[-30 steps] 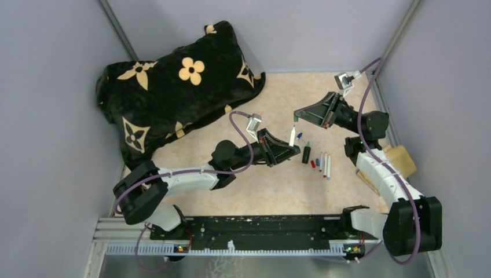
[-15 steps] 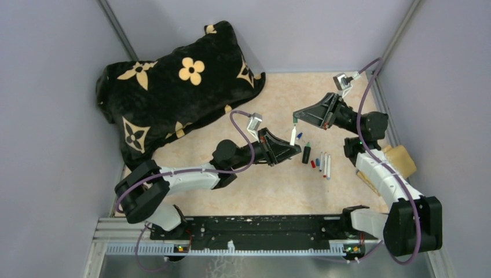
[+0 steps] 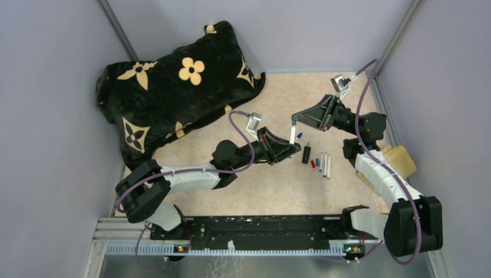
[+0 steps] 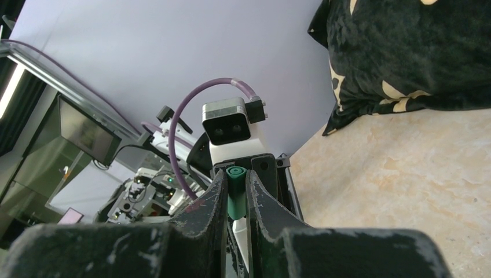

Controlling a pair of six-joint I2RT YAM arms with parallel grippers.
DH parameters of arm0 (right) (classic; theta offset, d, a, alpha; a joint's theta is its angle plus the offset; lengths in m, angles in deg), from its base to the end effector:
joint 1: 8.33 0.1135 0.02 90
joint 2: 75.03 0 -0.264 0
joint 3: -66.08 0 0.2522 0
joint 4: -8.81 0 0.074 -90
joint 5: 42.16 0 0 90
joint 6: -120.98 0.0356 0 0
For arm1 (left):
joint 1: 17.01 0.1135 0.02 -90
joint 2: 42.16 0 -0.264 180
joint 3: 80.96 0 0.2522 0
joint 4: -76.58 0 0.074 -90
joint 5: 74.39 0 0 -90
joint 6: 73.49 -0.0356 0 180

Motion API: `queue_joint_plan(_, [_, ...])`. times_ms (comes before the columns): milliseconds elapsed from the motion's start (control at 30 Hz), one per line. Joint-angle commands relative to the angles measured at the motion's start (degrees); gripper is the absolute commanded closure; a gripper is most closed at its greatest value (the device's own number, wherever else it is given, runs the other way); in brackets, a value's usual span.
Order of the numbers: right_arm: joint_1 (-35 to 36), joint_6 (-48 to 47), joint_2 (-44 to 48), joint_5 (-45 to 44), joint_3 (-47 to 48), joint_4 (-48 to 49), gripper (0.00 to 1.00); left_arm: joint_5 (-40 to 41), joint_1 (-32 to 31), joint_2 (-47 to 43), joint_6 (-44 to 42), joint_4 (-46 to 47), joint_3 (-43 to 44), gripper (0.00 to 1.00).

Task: Insert the pens into the pen caps
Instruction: Insert the pen cap onto the pen.

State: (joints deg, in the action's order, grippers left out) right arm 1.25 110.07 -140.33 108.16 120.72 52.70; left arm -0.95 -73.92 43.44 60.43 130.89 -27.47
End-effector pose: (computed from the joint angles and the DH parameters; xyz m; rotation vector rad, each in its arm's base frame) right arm 0.2258 0.0695 0.3569 -0.3294 1.5078 1.7961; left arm 0.1626 -0.2682 0.2835 0.4457 1.3157 -1.6830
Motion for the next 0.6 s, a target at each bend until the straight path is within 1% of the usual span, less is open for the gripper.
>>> queue_joint_plan(0, [0.50,-0.92,1.31,0.56,0.25,2.69,1.00,1.96,-0.40,0.03,0.56,3.31,0.28,1.00])
queue_joint_plan(267, [1.21,-2.33,1.57,1.28,-0.89,4.67,1.00,5.98,-0.27,1.01,2.97,7.72,-0.35,1.00])
queue_joint_plan(400, [1.38,-5.47,1.89,1.33,-1.67,2.99,1.00,6.96,-0.31,1.32,1.18,4.08,1.86,1.00])
queue_joint_plan(567, [1.38,-11.66,2.35,2.66,-1.24,-1.36,1.00,9.75,-0.31,0.70,-4.11,0.91,2.98,1.00])
